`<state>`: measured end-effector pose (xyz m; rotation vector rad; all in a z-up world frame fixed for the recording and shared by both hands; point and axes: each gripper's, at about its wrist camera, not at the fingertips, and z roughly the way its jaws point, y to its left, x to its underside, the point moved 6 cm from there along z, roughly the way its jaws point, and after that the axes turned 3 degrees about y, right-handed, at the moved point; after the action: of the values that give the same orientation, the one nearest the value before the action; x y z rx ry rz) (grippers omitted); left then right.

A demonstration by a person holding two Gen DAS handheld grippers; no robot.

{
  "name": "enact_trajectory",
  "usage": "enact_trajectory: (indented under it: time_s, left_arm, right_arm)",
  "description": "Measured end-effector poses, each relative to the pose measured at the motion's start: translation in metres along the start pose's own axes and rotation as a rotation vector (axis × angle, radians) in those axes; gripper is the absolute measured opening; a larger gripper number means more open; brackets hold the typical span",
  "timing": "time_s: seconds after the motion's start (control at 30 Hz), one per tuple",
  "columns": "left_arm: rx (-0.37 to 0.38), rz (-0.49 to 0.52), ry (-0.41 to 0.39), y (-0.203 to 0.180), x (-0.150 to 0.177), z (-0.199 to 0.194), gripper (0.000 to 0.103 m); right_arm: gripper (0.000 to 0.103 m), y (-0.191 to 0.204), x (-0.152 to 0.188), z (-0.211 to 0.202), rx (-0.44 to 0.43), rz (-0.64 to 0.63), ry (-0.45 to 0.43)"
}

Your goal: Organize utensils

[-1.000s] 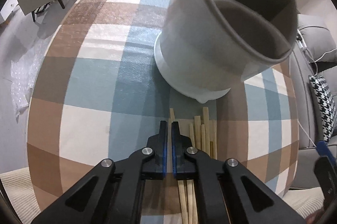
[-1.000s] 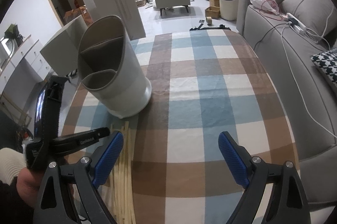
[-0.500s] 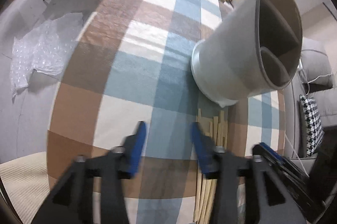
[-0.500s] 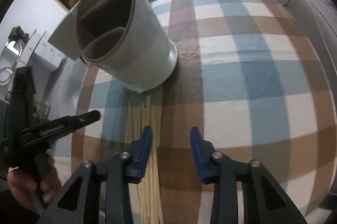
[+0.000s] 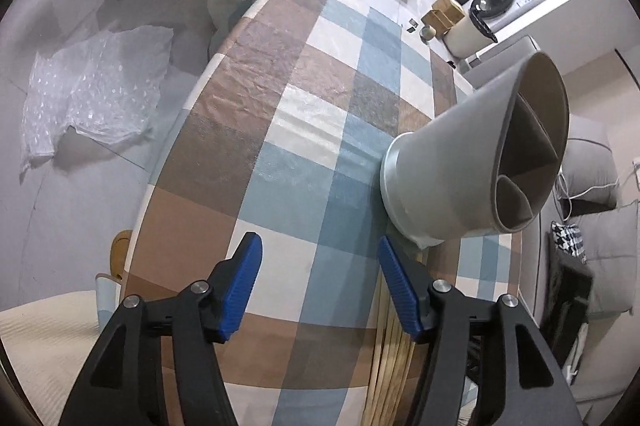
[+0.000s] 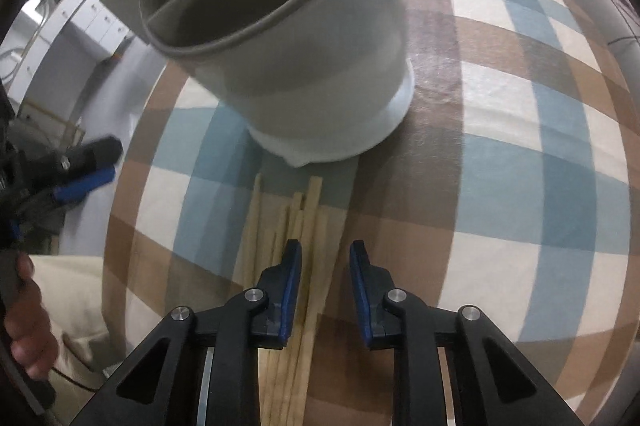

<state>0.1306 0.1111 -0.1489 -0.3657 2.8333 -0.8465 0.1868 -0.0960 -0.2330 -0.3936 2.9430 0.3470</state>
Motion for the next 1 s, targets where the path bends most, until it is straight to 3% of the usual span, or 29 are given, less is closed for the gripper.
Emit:
enact_trajectory:
  time_s: [0.17,0.2,0.47,0.63,1.0]
  left_arm:
    - [-0.024,-0.025,0.007,0.003,-0.018,0.02,0.056]
    - [-0.026,-0.027,0.011,0.004,-0.018,0.022,0.056]
    - [-0.053,-0.012,0.02,-0.004,-0.008,0.038,0.056]
    - [-0.086,0.03,0.033,-0.015,-0.001,0.048,0.056]
    - [-0.151,0.068,0.046,-0.024,0.003,0.062,0.056]
  right_arm:
    - [0.017,0.001,0.003,0.001,-0.026,0.015,-0.006]
    - [0.008,0.0,0.003,0.001,-0.044,0.028,-0.005]
    - [0.008,-0.025,0.001,-0.022,-0.121,0.144,-0.085]
    - [0.008,-0.045,0.005,-0.029,-0.178,0.199,-0.09]
    - [0.009,-0.089,0.011,-0.039,-0.106,0.317,-0.117]
